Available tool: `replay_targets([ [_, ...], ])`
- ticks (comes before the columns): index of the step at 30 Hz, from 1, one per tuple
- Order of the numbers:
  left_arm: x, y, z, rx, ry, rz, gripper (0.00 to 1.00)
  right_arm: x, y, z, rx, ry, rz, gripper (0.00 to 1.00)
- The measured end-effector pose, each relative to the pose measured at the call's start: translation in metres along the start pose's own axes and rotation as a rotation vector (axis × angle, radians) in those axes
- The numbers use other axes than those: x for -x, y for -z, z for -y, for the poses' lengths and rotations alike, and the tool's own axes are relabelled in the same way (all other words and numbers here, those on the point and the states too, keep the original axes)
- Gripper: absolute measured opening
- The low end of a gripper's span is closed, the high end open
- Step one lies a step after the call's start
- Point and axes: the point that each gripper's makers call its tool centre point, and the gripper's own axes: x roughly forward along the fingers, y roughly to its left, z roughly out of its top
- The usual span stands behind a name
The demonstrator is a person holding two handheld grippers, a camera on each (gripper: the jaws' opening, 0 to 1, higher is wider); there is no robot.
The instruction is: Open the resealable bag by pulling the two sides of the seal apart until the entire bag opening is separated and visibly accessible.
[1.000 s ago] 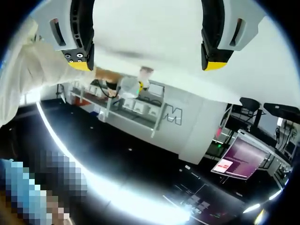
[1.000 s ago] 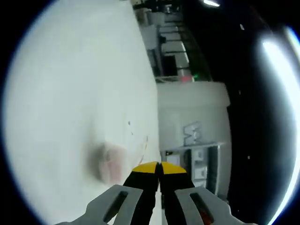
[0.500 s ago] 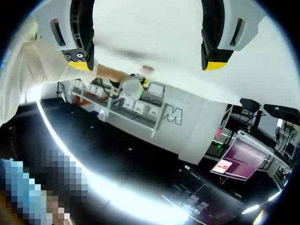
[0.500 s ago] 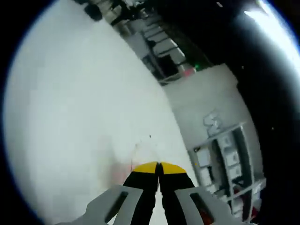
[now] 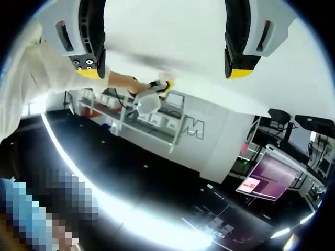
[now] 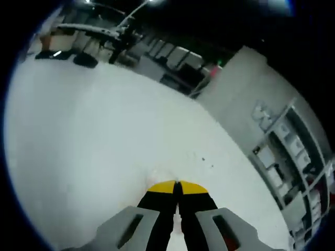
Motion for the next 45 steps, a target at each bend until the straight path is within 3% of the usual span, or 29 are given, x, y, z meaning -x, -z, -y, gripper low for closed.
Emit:
replay_targets([
  [5, 0.001, -0.002, -0.002, -0.001, -0.003, 0.003, 0.93, 0.001, 0.005, -0.004, -0.058, -0.026, -0.003, 0.00],
  [8, 0.001, -0.002, -0.002, 0.001, -0.004, 0.006, 0.93, 0.004, 0.005, -0.012, -0.224, -0.100, 0.017, 0.00],
  [13, 0.001, -0.004, -0.002, -0.003, -0.002, 0.009, 0.93, 0.011, 0.003, -0.006, -0.387, -0.123, 0.073, 0.07],
  [16, 0.001, -0.004, -0.001, -0.007, 0.000, 0.008, 0.93, 0.019, -0.002, -0.009, -0.507, -0.185, 0.120, 0.10],
  [26, 0.000, -0.004, 0.004, -0.016, 0.005, 0.004, 0.92, 0.026, -0.006, -0.009, -0.549, -0.204, 0.147, 0.16],
  [33, 0.001, -0.003, 0.004, -0.020, 0.006, 0.001, 0.92, 0.025, -0.011, -0.003, -0.552, -0.166, 0.191, 0.21],
  [34, 0.001, -0.003, 0.004, -0.021, 0.006, 0.000, 0.92, 0.025, -0.011, -0.002, -0.548, -0.155, 0.202, 0.24],
  [39, 0.002, -0.004, 0.003, -0.021, 0.004, 0.001, 0.92, 0.025, -0.021, 0.013, -0.552, -0.092, 0.293, 0.57],
  [45, 0.004, -0.005, 0.002, -0.030, -0.007, 0.010, 0.92, 0.027, -0.027, 0.019, -0.576, -0.082, 0.338, 0.67],
])
